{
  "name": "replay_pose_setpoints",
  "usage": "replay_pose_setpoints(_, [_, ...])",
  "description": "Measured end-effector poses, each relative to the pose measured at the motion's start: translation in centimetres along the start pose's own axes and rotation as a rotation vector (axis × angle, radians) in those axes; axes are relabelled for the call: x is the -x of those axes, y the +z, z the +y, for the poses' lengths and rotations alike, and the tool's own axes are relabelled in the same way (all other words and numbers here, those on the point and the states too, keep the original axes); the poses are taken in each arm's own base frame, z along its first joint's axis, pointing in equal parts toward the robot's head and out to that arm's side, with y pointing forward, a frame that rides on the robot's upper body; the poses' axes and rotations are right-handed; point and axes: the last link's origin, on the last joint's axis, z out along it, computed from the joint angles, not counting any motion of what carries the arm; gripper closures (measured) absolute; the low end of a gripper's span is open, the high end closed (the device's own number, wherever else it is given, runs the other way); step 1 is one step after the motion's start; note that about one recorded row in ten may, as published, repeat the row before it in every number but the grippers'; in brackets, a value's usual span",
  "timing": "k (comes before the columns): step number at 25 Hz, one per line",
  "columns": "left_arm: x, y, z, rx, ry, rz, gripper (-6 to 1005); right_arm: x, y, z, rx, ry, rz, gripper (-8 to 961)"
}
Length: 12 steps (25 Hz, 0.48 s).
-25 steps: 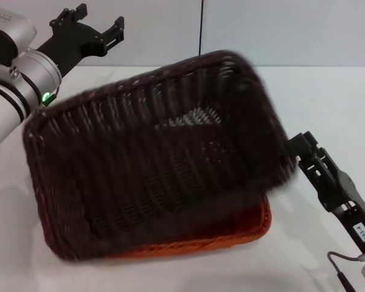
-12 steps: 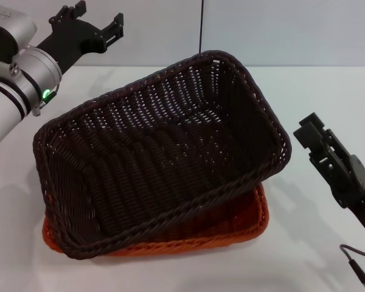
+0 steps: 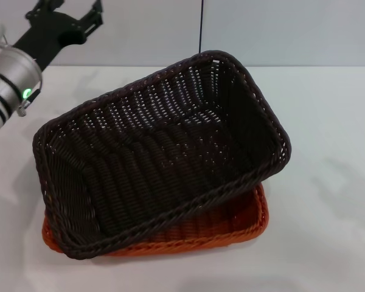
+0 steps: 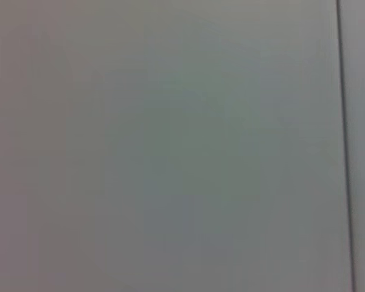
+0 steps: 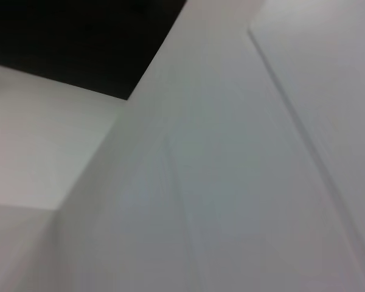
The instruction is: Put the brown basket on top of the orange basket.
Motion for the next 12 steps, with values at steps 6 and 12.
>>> replay_pose_setpoints(6, [0.7,-2.9,-1.3,-0.049,-0.077,0.078,155,3.4,-0.2,-5.9,-0.263,-0.316,-0.023,319])
replay_pose_setpoints(12, [1.6,-7.9,-2.9,-0.123,-0.142,0.188,155,4.9,-0.1,-11.1,-0.598,-0.554,-0.031,319])
